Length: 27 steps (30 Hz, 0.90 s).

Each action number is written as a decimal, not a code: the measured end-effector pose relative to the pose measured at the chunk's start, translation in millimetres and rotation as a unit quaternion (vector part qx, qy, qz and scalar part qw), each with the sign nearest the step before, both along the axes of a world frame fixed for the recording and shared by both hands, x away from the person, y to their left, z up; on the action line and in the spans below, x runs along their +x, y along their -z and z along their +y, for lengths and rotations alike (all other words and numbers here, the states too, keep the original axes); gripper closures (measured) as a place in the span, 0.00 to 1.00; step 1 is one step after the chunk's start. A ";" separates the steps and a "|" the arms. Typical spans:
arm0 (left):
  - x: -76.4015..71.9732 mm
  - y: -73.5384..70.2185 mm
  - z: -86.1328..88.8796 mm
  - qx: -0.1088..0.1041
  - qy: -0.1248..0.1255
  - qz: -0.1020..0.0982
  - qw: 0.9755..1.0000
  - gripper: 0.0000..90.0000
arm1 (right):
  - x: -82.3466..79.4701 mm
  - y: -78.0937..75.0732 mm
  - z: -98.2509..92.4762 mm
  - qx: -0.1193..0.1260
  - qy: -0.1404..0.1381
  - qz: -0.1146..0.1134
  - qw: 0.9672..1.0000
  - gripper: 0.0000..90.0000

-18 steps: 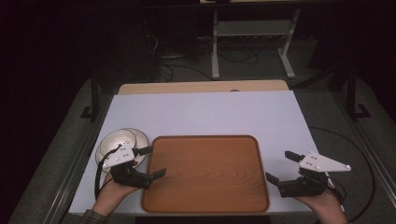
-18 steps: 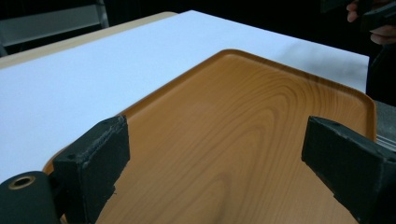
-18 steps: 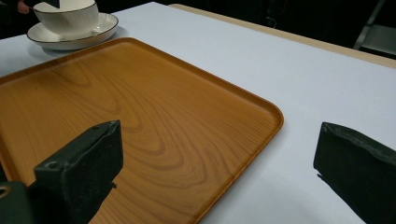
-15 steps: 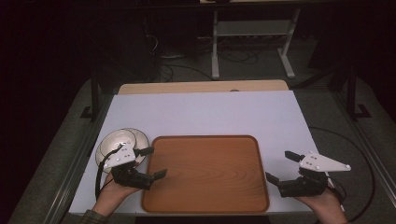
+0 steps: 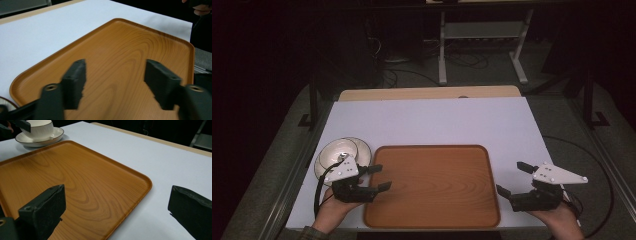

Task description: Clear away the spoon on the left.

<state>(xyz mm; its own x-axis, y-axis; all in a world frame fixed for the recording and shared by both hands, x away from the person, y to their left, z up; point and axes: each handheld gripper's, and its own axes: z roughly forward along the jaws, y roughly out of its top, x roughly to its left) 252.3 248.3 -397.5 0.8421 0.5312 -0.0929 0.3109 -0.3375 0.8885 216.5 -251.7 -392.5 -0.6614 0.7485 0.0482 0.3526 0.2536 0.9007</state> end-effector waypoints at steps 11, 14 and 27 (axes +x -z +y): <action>1.9 0.9 7.6 0.012 0.002 0.049 0.999 1.00 | 0.5 -0.1 0.2 0.005 -0.004 -0.002 1.000 0.01; 2.8 2.3 8.9 0.018 0.000 0.061 0.998 1.00 | 0.3 -0.2 0.2 0.005 -0.005 -0.003 1.000 0.01; 4.8 5.3 17.3 0.024 -0.016 0.069 0.997 1.00 | 0.4 -0.1 0.9 0.002 -0.005 -0.004 1.000 0.01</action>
<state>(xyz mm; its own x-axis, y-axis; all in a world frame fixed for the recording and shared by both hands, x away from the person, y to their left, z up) 257.1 265.6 -402.8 0.8053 0.5644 -0.1815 0.4411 -0.3659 0.8195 216.9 -250.7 -392.4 -0.6693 0.7415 0.0462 0.3435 0.2537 0.9043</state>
